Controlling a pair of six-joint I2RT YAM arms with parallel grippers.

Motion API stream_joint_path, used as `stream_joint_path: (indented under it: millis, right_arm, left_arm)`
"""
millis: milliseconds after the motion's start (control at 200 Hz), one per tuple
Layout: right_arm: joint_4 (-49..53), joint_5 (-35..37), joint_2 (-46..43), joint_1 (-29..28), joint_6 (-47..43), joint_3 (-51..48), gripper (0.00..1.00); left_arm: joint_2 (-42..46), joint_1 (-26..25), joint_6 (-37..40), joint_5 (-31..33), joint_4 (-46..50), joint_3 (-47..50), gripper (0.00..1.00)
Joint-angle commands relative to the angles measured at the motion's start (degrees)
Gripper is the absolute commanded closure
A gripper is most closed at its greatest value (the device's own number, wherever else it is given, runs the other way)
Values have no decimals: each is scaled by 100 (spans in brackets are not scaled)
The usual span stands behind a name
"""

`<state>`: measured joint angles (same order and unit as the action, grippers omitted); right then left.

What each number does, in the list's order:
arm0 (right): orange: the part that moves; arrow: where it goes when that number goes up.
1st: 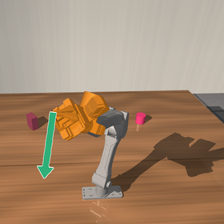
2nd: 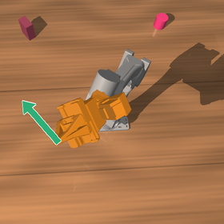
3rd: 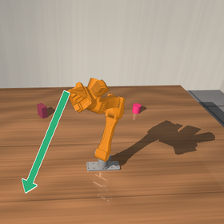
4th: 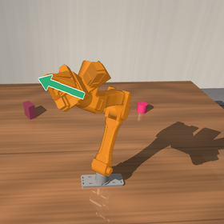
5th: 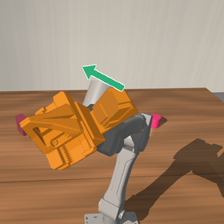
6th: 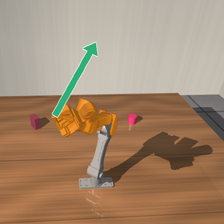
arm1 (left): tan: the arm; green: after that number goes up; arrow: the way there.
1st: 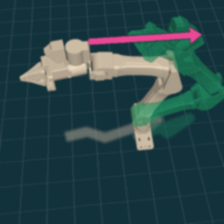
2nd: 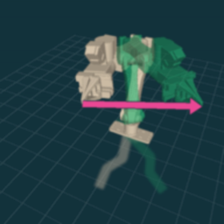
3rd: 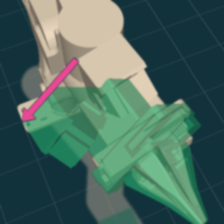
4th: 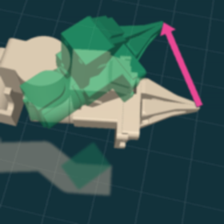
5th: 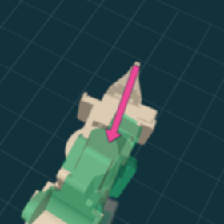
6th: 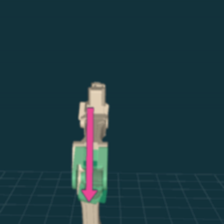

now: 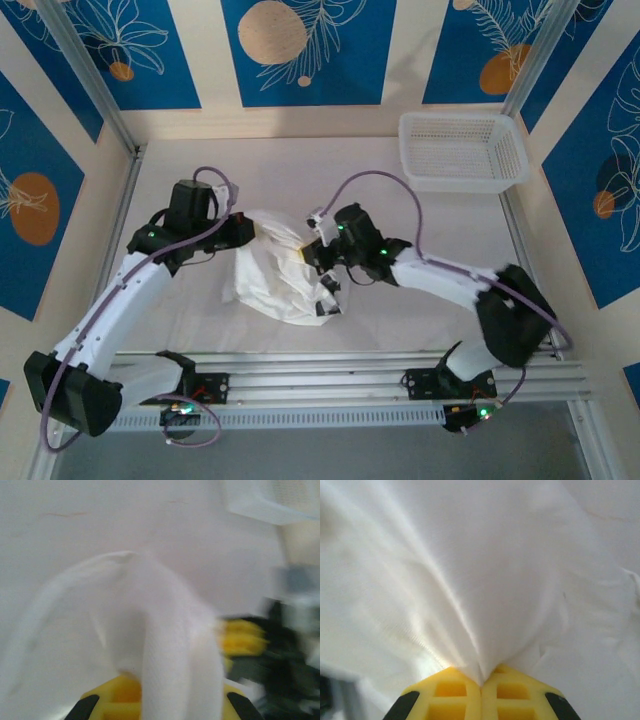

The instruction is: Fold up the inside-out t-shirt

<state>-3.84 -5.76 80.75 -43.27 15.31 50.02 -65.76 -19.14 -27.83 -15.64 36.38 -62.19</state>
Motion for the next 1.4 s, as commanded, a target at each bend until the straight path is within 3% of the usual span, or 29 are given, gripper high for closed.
stream_joint_path:
  millis: [0,135,270,370,480,565,630,770,900,1070,1135,1200,1265,1345,1365,1370,1395]
  right_arm:
    - [-877,-1152,-1201,33,489,-432,100]
    - [-1079,-1213,-2102,105,736,-731,100]
    - [-1093,-519,-2565,219,1019,-994,100]
    - [-1231,-284,-2632,284,1127,-1188,100]
    - [-1291,5,-2593,299,1238,-1292,100]
    - [-1325,161,-2523,314,1322,-1311,100]
    - [-1382,211,-2441,310,1389,-1305,100]
    - [-1487,124,-2217,310,1505,-1206,100]
    - [-1482,-40,-2023,258,1502,-1028,100]
    - [-1279,-159,-1992,179,1492,-846,100]
    - [-1241,-194,-2028,131,1483,-818,100]
    - [-1213,-168,-2046,114,1517,-826,100]
    - [-1177,-103,-2055,104,1543,-848,100]
    - [-1179,50,-2046,105,1597,-914,100]
    - [-1181,100,-2046,112,1613,-946,100]
    - [-1181,109,-2046,110,1614,-957,100]
    - [-1181,201,-2038,112,1637,-995,100]
  left_arm:
    - [-596,426,470,457,160,212,100]
    - [-1268,592,277,11,-315,295,100]
    - [-1208,635,138,-225,-476,227,56]
    - [-744,636,130,-320,-288,134,41]
    - [-19,616,-239,-1069,-160,253,34]
    - [502,523,-1007,-2182,-694,691,34]
    - [783,312,-1583,-2654,-1112,1007,35]
    - [1121,-138,-1864,-2673,-1395,1357,37]
    - [795,-233,-1708,-2931,-2154,1627,35]
    - [-131,-246,-1777,-2966,-3232,1703,11]
    - [-520,-241,-1937,-3001,-3570,1666,8]
    - [-833,-292,-2325,-3224,-4255,1699,11]
    - [-995,-385,-2452,-3272,-4491,1633,24]
    - [-926,-453,-2354,-3211,-4294,1520,59]
    - [-866,-457,-2372,-3216,-4289,1511,71]
    - [-850,-458,-2378,-3216,-4284,1510,79]
    - [-741,-437,-2384,-3211,-4233,1473,90]
